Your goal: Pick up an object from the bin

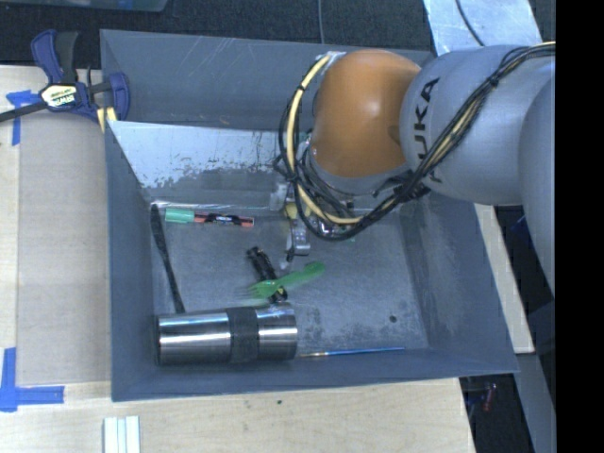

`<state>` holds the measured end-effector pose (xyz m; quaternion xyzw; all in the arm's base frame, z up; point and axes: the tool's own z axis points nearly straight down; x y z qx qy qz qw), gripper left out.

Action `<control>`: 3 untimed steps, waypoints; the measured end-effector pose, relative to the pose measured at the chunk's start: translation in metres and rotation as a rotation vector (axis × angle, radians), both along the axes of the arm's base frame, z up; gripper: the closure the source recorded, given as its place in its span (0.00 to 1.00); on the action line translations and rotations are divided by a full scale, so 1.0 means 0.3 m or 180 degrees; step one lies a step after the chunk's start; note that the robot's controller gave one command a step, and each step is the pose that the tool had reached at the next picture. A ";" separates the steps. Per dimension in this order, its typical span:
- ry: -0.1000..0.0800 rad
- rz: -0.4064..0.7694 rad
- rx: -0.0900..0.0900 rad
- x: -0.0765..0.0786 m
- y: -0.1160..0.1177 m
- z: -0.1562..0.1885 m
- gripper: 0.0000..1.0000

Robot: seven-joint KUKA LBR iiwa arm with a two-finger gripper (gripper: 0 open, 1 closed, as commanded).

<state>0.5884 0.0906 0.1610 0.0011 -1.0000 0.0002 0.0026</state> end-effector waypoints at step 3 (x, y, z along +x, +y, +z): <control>-0.0037 -0.0870 0.0005 -0.101 -0.022 -0.015 0.00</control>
Offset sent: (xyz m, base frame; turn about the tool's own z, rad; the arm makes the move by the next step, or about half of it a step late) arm -0.0295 -0.0134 -0.0421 0.2312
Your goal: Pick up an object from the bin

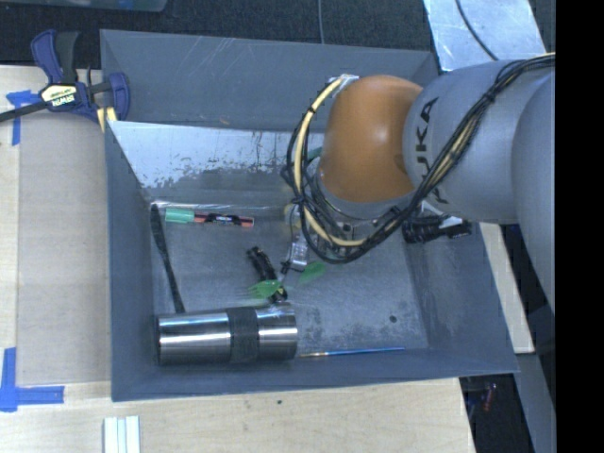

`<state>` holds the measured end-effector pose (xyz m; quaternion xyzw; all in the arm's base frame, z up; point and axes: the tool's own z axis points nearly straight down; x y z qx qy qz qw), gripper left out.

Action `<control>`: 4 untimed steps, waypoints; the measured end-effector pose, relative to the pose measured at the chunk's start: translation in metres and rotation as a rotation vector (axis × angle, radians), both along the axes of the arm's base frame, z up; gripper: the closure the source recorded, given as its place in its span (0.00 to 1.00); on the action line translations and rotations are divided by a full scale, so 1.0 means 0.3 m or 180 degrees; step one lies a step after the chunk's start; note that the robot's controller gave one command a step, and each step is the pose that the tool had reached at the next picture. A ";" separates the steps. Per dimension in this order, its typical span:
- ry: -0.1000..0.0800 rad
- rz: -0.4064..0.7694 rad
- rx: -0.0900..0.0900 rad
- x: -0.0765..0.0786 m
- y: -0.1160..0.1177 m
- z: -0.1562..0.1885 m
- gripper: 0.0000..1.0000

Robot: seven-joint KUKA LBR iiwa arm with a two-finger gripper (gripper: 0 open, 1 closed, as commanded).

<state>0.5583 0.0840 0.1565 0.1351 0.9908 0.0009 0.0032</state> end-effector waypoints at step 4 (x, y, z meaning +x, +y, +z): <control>-0.0019 -0.1280 0.0014 -0.115 -0.009 -0.280 1.00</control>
Offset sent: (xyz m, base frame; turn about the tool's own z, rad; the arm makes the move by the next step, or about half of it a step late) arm -0.0267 0.0083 -0.0865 0.0417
